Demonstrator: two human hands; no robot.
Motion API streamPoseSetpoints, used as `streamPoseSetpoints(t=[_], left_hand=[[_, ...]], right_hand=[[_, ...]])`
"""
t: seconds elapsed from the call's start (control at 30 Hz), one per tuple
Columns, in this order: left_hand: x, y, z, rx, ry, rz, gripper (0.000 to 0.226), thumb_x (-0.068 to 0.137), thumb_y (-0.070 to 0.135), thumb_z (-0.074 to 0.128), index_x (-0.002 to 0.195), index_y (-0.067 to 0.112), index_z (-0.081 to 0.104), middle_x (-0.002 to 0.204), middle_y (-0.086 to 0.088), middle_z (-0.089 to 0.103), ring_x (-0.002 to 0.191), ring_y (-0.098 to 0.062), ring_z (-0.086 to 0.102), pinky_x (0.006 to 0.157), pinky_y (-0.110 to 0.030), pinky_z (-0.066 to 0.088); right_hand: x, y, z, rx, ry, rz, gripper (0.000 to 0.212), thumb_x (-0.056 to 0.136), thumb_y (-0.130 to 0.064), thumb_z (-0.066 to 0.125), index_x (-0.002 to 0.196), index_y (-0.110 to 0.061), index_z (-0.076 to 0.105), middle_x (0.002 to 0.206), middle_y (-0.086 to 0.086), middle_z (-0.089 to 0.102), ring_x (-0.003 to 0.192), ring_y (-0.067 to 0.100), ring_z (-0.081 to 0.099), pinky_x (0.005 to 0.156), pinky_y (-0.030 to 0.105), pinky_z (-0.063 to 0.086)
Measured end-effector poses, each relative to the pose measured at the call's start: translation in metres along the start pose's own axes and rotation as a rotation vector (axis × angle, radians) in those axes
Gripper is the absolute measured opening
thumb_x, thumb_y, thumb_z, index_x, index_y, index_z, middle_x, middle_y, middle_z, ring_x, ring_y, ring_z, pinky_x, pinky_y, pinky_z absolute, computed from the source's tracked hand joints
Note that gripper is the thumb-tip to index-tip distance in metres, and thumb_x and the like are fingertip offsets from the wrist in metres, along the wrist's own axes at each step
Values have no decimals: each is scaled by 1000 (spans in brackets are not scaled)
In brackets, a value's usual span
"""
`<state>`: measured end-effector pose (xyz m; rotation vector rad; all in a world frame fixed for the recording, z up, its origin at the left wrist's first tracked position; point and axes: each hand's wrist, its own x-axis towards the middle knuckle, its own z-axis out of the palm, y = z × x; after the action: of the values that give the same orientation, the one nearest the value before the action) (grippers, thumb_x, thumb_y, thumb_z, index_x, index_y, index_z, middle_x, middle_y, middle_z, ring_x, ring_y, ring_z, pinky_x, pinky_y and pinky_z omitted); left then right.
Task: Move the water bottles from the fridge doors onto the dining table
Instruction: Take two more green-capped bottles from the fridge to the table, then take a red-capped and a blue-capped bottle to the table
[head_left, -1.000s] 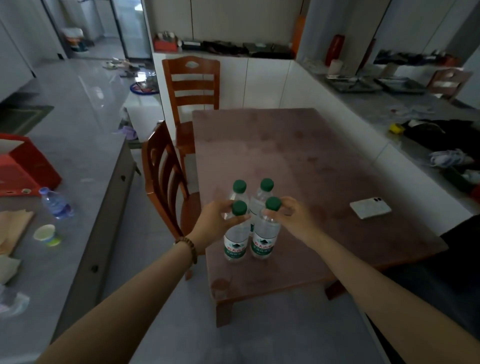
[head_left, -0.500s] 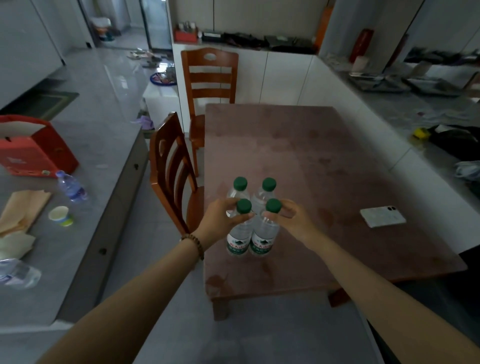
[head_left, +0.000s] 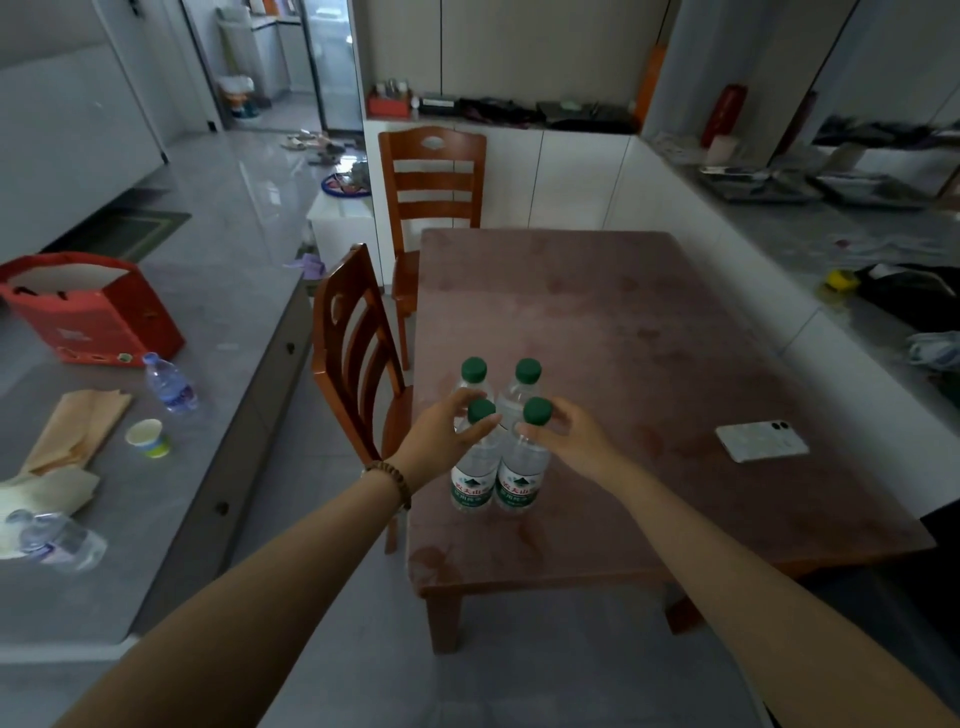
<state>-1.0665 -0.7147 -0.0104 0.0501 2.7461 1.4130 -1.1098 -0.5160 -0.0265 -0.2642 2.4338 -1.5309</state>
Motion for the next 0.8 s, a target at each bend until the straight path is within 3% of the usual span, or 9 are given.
streamPoseSetpoints(t=[0.13,0.2,0.33,0.47,0.57,0.7,0.8], left_hand=[[-12,22,-5,86,81,104,48,91,40,52,131,15,45,134,-3,52,121,-17,49,99,-31,41],[-14,38,-8,167,101,161,48,93,38,48,134,14,43,137,-5,49,120,-19,51,98,-32,42],[-14,70,-2,337,68,300,51,93,45,44,135,16,40,136,-5,48,120,-21,49,98,-36,43],[-21,102,21,502,-111,478,64,90,60,34,137,17,39,139,-7,46,127,-25,42,105,-39,36],[-37,122,43,543,-282,554,65,92,59,30,143,18,32,148,-8,36,132,-27,38,108,-40,32],[-81,133,61,462,-480,636,67,91,60,31,144,20,28,149,-4,36,131,-23,42,106,-36,35],[-118,144,61,451,-602,745,68,90,61,30,142,18,34,148,-3,39,133,-20,40,108,-34,33]], right_hand=[[-20,-10,-10,-57,28,-32,67,77,-36,72,136,-22,44,134,-4,51,122,14,47,103,35,39],[-35,-16,-25,-98,61,-23,68,82,-37,67,141,-27,36,137,-6,44,123,10,42,98,29,36],[-78,-26,-62,-111,164,37,66,85,-37,63,142,-32,32,147,-4,37,133,16,38,101,33,37],[-153,-30,-102,-247,221,198,69,85,-46,60,144,-34,28,152,-5,29,139,17,30,109,38,34],[-231,-39,-115,-322,313,343,71,85,-46,60,145,-26,28,153,-2,26,140,19,27,111,33,29],[-349,-68,-94,-360,530,469,68,86,-46,58,144,-25,29,151,0,30,138,19,30,107,28,29],[-430,-102,-61,-439,622,620,72,82,-56,57,144,-29,31,155,-2,25,141,18,25,114,33,25]])
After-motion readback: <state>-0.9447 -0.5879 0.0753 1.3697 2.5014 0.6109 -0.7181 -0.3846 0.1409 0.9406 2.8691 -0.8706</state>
